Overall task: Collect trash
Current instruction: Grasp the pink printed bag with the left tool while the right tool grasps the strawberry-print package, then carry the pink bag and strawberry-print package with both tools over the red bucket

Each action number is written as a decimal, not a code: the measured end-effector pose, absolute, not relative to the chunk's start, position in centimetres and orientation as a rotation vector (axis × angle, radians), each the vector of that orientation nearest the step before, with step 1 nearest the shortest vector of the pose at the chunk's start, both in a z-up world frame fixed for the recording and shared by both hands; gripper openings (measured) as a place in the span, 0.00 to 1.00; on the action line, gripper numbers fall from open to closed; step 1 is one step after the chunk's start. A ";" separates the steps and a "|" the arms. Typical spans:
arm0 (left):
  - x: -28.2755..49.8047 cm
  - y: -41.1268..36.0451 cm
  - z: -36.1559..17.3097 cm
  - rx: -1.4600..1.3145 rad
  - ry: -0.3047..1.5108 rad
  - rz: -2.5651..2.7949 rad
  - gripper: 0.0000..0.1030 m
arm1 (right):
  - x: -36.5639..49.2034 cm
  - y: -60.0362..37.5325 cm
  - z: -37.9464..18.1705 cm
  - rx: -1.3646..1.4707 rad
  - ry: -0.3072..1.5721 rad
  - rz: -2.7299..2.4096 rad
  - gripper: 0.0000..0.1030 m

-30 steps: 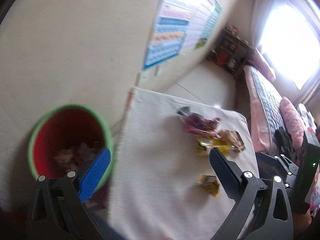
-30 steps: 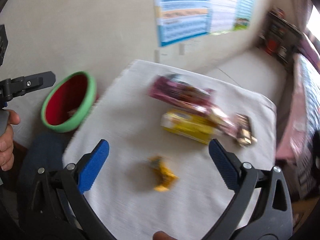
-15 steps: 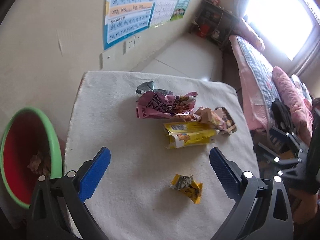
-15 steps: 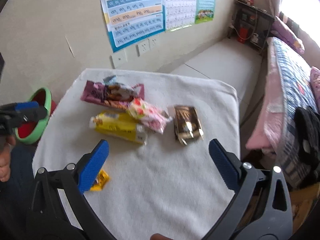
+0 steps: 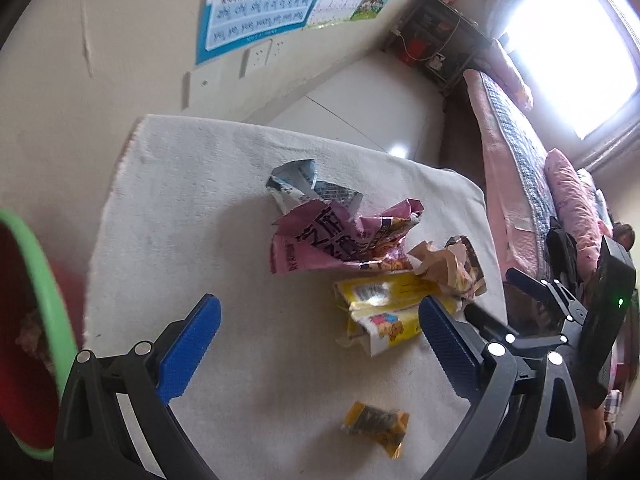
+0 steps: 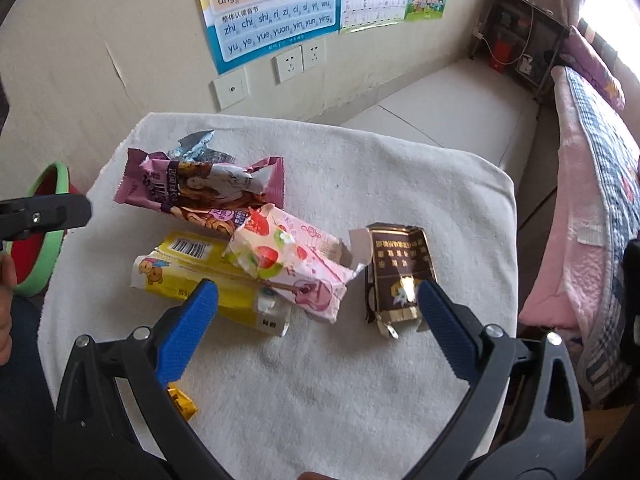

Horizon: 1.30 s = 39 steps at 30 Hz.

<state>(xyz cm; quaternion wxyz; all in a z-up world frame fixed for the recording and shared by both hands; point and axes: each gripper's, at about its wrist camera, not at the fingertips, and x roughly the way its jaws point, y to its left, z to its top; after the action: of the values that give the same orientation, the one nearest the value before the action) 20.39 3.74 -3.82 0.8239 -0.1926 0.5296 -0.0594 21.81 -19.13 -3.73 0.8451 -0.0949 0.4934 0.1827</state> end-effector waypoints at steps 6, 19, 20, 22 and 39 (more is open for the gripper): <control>22.6 3.8 -6.3 -0.449 1.148 -0.149 0.92 | 22.4 -17.9 -4.3 -0.226 1.044 0.390 0.95; 25.7 3.6 -8.6 -0.451 1.177 -0.200 0.81 | 24.2 -16.8 -6.8 -0.237 1.140 0.415 0.48; 25.8 3.4 -8.8 -0.463 1.185 -0.216 0.74 | 24.1 -16.8 -6.7 -0.247 1.140 0.403 0.43; 25.7 3.6 -9.1 -0.509 1.198 -0.247 0.54 | 24.0 -17.2 -6.6 -0.238 1.141 0.390 0.37; 19.2 2.7 -2.5 -0.406 1.069 -0.267 0.41 | 20.4 -21.4 -2.2 -0.085 1.039 0.351 0.31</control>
<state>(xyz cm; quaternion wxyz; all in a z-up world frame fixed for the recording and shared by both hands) 19.22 2.70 -2.52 0.8325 -0.1913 0.5045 -0.1258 20.39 -21.41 -2.24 0.8525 -0.0405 0.4937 0.1670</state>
